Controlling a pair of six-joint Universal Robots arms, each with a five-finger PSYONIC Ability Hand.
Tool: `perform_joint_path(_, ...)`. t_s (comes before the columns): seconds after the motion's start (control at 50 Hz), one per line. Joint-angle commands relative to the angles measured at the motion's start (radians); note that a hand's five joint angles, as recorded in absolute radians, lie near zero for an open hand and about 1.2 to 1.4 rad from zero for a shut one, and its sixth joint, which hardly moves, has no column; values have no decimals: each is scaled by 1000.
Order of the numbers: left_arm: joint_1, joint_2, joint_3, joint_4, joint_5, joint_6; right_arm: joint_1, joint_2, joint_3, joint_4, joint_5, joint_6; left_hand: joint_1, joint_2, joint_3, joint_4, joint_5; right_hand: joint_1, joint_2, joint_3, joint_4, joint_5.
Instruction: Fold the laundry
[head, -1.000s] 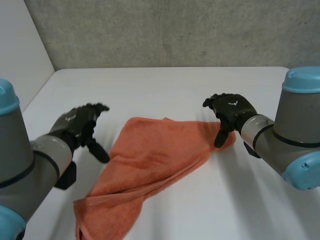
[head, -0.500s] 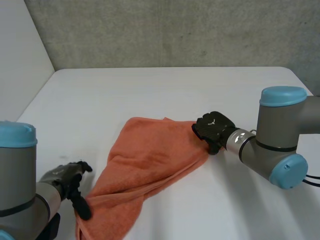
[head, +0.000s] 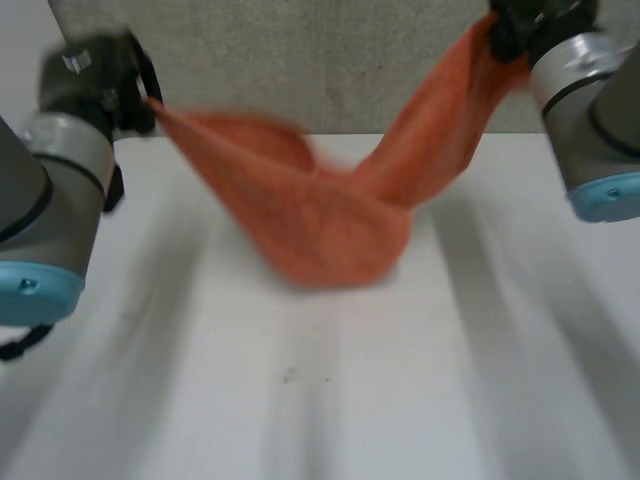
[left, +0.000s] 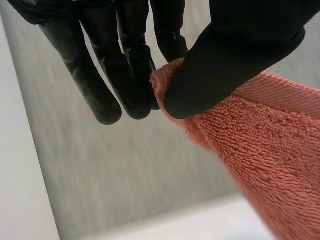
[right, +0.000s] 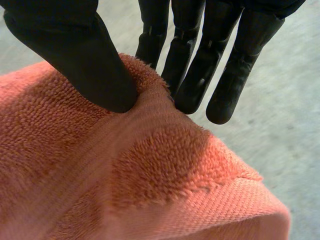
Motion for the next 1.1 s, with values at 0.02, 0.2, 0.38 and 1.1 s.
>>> perform_joint_path(0.02,11,127,-175,407,7,121,-61,-129,222,-32,-9,78,220,182,183,182,193,429,218,216,208,254)
perform_joint_path(0.2,28,122,-484,482,115,202,-124,-143,397,132,-58,-28,220,182,183,182,193,429,218,216,208,254)
perform_joint_path(0.38,52,13,-606,445,115,204,-167,-44,460,253,-52,-151,220,182,183,182,193,429,218,216,208,254)
perform_joint_path(1.1,112,162,-512,141,124,95,-321,-233,656,198,-147,1,-998,-1036,-1035,-1036,-1025,-674,-885,-887,-894,-849)
